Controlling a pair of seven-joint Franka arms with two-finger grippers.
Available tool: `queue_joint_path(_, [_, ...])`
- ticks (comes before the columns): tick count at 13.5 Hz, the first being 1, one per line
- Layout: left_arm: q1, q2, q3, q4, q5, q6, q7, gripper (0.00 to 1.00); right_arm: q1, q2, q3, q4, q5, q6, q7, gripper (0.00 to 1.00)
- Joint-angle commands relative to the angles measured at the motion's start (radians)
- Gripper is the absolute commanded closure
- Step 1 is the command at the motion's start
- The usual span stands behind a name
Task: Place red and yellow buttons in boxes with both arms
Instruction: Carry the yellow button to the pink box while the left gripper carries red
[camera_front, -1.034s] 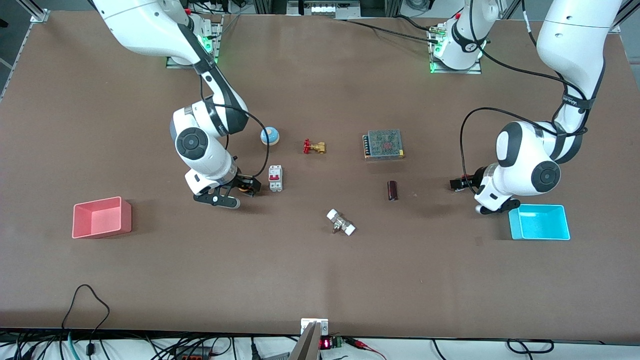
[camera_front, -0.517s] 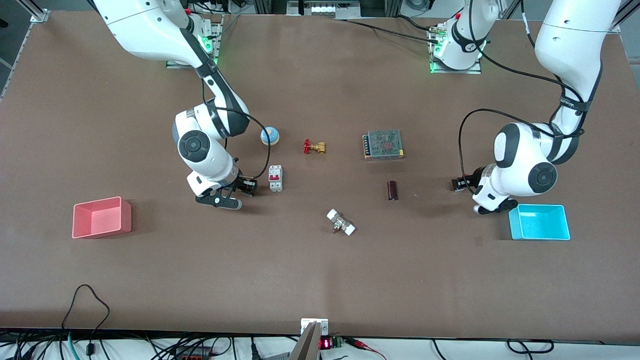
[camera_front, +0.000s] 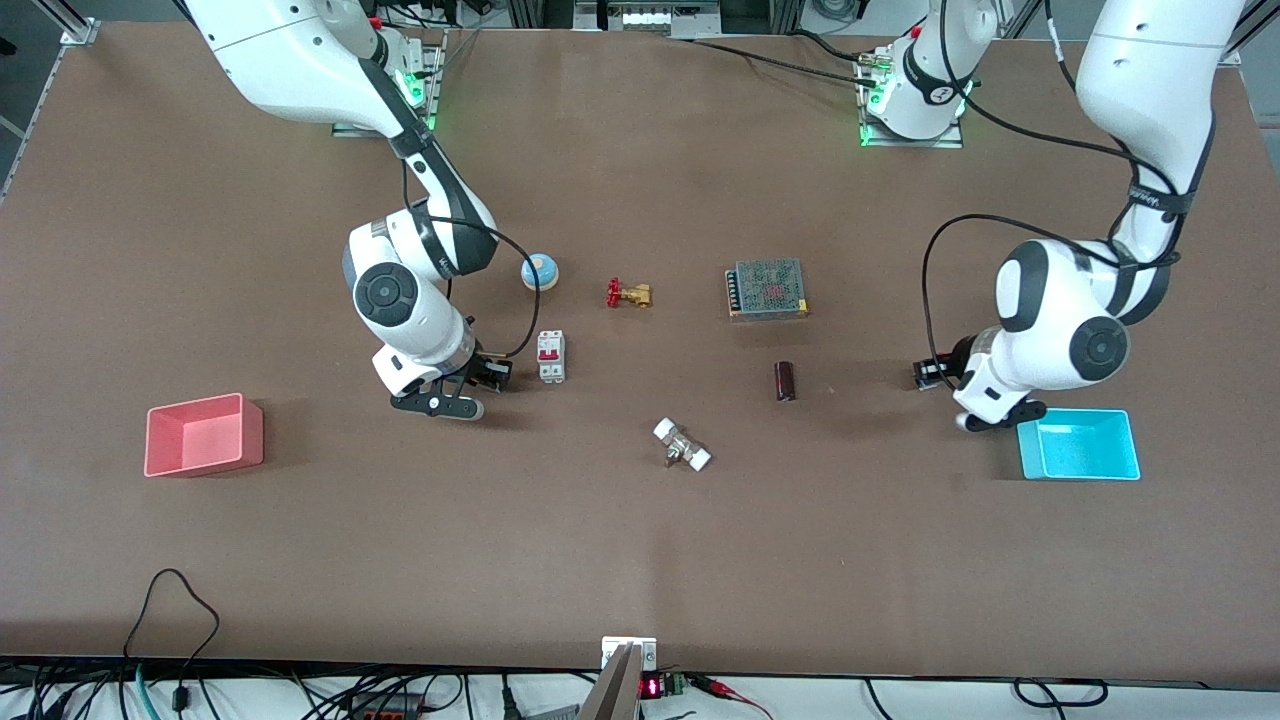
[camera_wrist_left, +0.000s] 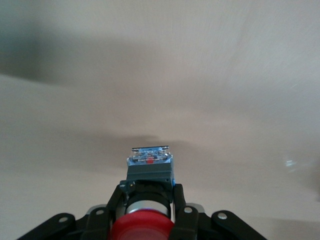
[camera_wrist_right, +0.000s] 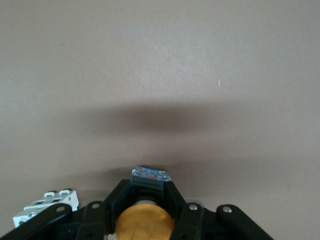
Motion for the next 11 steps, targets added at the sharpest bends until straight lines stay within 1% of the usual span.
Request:
queue_joint_path(1, [0.072, -0.086, 0.005, 0.045, -0.009, -0.122, 0.058, 0.67, -0.072, -0.091, 0.007, 0.020, 0.002, -0.110, -0.120, 0.66])
queue_joint_path(2, [0.080, -0.095, 0.006, 0.062, -0.002, -0.147, 0.095, 0.67, -0.119, -0.131, 0.007, 0.039, 0.002, -0.182, -0.203, 0.66])
queue_joint_path(3, [0.110, -0.098, 0.008, 0.087, 0.029, -0.161, 0.127, 0.67, -0.174, -0.169, 0.007, 0.059, 0.004, -0.248, -0.301, 0.66])
queue_joint_path(5, [0.155, -0.095, 0.008, 0.140, 0.111, -0.172, 0.158, 0.68, -0.301, -0.225, 0.007, 0.084, 0.010, -0.327, -0.515, 0.66])
queue_joint_path(6, [0.166, -0.086, 0.008, 0.168, 0.127, -0.172, 0.184, 0.68, -0.363, -0.234, 0.007, 0.098, 0.010, -0.345, -0.620, 0.66])
queue_joint_path(8, [0.198, -0.019, 0.008, 0.252, 0.135, -0.170, 0.255, 0.68, -0.467, -0.234, 0.010, 0.139, 0.008, -0.385, -0.793, 0.66])
queue_joint_path(10, [0.206, 0.045, 0.008, 0.324, 0.135, -0.167, 0.301, 0.68, -0.537, -0.213, 0.010, 0.162, -0.001, -0.379, -0.920, 0.66])
queue_joint_path(11, [0.215, 0.070, 0.008, 0.341, 0.135, -0.163, 0.303, 0.68, -0.558, -0.193, 0.010, 0.178, -0.003, -0.372, -0.960, 0.66])
